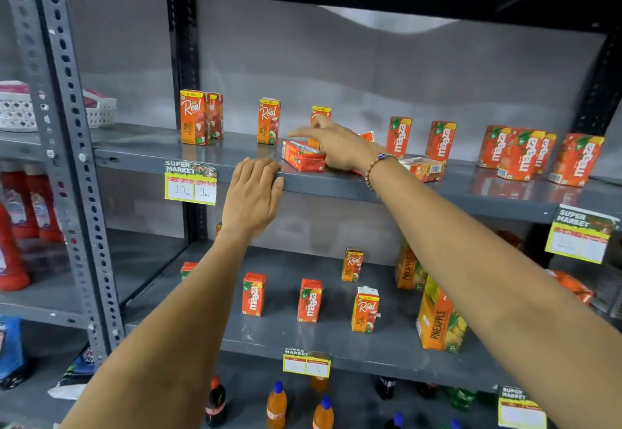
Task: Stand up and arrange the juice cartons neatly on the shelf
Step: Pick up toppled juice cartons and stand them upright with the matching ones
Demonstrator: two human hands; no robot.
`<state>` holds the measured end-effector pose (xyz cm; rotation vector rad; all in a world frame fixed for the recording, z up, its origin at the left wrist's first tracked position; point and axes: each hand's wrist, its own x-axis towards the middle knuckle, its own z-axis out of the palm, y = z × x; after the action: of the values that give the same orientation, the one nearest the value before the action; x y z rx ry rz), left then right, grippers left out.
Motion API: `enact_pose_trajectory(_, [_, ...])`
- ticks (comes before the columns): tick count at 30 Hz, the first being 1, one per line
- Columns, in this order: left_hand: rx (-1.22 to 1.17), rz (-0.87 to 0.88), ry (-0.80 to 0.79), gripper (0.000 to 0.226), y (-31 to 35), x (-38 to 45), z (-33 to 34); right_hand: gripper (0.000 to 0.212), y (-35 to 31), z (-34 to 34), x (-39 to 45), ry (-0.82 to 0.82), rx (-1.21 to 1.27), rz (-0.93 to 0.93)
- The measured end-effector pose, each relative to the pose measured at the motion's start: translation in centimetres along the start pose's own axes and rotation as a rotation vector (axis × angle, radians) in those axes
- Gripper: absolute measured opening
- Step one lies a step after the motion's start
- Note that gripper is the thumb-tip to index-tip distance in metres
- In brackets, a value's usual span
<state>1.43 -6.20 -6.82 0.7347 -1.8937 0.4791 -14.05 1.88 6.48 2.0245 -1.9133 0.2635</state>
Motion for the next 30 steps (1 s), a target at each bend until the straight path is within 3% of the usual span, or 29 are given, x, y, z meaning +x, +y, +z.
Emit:
enact_pose_trajectory(3, [0.025, 0.014, 0.003, 0.036, -0.2, 0.1, 0.1, 0.084, -0.1, 0.4, 1.0, -0.071, -0.166, -0.103])
enact_pose_trajectory(7, [0.030, 0.010, 0.017, 0.036, -0.1, 0.0, 0.2, 0.063, 0.8, 0.0, 1.8, -0.062, -0.179, -0.211])
enact_pose_trajectory(11, [0.028, 0.011, 0.025, 0.035, 0.0, 0.0, 0.1, 0.056, 1.5, -0.3, 2.2, -0.007, -0.101, -0.233])
enact_pose_trajectory(20, [0.007, -0.059, 0.038, 0.036, 1.1, 0.2, -0.4, 0.039, 2.6, -0.7, -0.1, 0.383, 0.997, 0.196])
enact_pose_trajectory(24, [0.017, -0.111, 0.040, 0.035, 2.1, 0.4, -0.4, 0.044, 2.9, -0.8, -1.4, 0.430, 1.366, 0.351])
enact_pose_trajectory(27, [0.011, -0.055, 0.012, 0.034, 3.7, 0.8, -0.1, 0.047, 3.0, -1.0, -2.1, 0.513, 1.678, 0.554])
enact_pose_trajectory(30, [-0.018, -0.024, -0.019, 0.034, 5.8, 1.2, 0.2, 0.051, 3.2, -1.2, -3.2, 0.456, 2.046, 0.617])
